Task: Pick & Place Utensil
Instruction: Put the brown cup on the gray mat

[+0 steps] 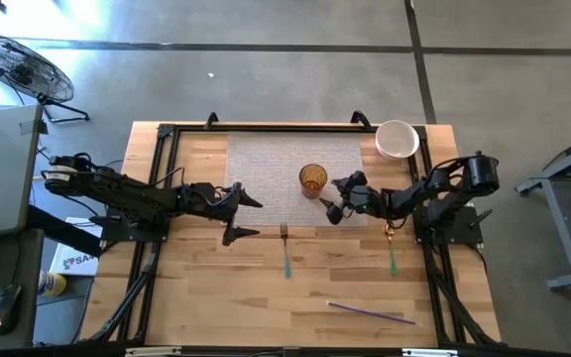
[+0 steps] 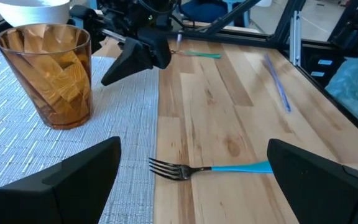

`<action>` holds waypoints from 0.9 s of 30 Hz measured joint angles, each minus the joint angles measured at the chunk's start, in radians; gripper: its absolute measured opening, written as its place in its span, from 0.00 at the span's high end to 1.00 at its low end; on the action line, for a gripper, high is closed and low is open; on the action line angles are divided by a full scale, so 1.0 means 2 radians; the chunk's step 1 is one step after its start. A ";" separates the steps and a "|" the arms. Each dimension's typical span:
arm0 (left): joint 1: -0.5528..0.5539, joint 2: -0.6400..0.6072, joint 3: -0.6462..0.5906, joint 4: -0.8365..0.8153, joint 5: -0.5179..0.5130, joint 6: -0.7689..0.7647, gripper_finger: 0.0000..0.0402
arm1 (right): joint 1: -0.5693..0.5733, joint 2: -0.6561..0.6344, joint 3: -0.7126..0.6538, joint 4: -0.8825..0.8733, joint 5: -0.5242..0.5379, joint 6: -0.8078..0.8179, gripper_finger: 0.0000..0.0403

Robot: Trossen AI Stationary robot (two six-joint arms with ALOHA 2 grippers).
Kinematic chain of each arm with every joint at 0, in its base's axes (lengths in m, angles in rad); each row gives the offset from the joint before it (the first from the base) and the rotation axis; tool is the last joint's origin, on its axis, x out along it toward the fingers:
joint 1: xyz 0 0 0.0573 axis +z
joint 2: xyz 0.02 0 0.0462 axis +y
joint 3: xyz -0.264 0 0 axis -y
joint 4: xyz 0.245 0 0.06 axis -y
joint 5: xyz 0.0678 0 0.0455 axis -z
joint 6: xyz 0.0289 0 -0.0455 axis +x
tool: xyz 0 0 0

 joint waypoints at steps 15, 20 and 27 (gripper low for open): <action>0.000 0.000 0.000 0.000 0.000 -0.003 0.01 | -0.001 -0.001 0.000 0.024 -0.028 -0.057 0.05; 0.000 0.000 0.000 0.001 0.000 -0.003 0.01 | -0.011 -0.001 0.000 0.024 -0.027 -0.068 0.03; 0.000 0.000 0.000 0.003 -0.016 -0.002 0.01 | -0.013 0.021 0.037 0.018 -0.072 -0.097 0.01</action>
